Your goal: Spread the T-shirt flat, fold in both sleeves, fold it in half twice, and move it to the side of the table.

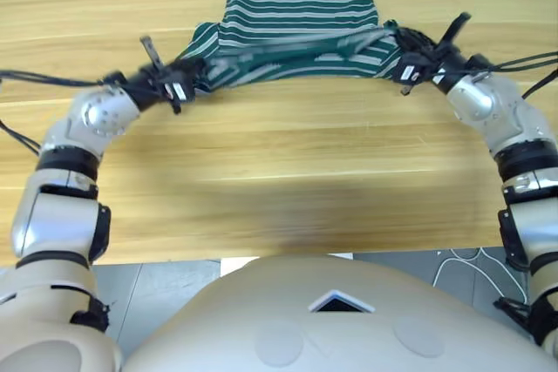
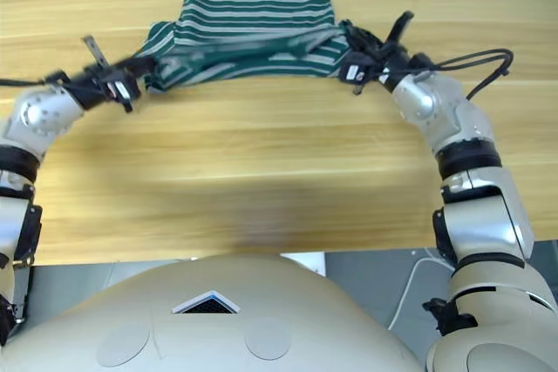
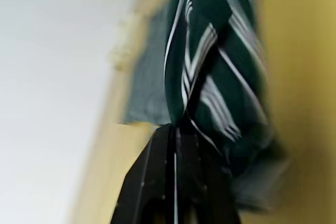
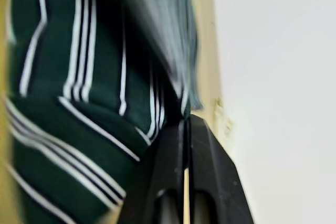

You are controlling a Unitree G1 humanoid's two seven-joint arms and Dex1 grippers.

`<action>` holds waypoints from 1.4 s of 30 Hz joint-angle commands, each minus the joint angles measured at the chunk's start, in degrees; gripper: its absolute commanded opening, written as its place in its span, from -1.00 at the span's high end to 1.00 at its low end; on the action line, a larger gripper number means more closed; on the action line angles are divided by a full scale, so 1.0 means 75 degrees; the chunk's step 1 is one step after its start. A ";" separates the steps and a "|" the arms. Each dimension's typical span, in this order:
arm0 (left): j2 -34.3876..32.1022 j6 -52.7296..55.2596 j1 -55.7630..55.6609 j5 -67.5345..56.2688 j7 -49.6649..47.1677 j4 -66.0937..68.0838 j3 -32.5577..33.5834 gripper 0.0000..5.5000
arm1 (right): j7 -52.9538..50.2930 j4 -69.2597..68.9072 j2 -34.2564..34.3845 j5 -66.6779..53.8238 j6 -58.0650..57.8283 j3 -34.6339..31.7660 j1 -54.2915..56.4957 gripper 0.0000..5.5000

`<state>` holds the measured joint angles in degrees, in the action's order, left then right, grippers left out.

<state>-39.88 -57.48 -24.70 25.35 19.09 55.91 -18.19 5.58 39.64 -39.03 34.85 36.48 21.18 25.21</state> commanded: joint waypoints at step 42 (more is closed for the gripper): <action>-0.2553 0.0415 0.4789 -0.3712 0.4053 -0.6201 0.0107 1.00 | 0.5083 -0.5308 -0.2860 -0.4414 0.1536 -0.1091 -0.6178 -0.35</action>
<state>-59.39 -55.53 13.26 -3.85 49.56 7.43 -18.94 43.69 -0.88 -60.82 0.94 48.71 14.02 -22.25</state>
